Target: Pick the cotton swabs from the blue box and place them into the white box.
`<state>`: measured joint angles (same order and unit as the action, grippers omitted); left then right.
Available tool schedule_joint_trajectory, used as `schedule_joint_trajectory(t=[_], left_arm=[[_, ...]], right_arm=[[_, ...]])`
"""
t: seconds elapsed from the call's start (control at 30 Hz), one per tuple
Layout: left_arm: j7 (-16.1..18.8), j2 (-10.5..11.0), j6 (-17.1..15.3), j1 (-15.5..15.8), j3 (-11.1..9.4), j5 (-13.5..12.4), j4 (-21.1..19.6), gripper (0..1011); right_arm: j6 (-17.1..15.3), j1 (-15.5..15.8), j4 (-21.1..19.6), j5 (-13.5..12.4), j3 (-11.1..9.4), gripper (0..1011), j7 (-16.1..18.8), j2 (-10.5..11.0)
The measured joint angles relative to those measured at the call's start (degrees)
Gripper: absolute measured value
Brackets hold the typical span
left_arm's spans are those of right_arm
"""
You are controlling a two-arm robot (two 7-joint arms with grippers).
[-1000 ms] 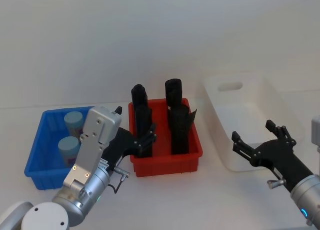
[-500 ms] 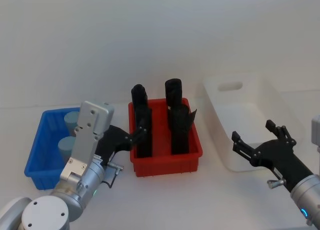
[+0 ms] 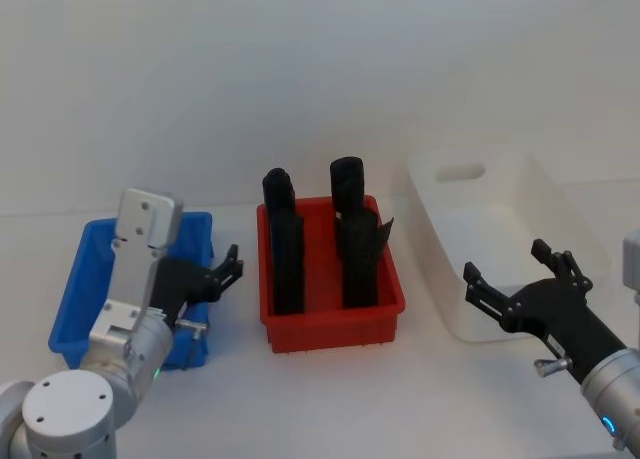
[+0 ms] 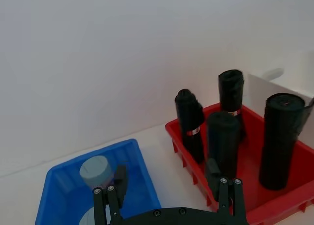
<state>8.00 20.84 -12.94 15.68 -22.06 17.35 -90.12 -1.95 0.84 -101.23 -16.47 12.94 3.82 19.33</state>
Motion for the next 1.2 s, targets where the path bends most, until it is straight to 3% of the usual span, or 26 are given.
schedule_joint_trajectory(t=[0.53,1.2], left_arm=[[0.11,0.13,-4.7,3.39,3.47,3.42,7.16,1004],[-4.93,-0.2,-5.39,6.78,5.66,4.63,15.48,1004]], right_arm=[[0.0,0.0,0.0,0.0,0.0,1002,0.0,0.0],[0.0,0.0,0.0,0.0,0.0,1002,0.0,0.0]])
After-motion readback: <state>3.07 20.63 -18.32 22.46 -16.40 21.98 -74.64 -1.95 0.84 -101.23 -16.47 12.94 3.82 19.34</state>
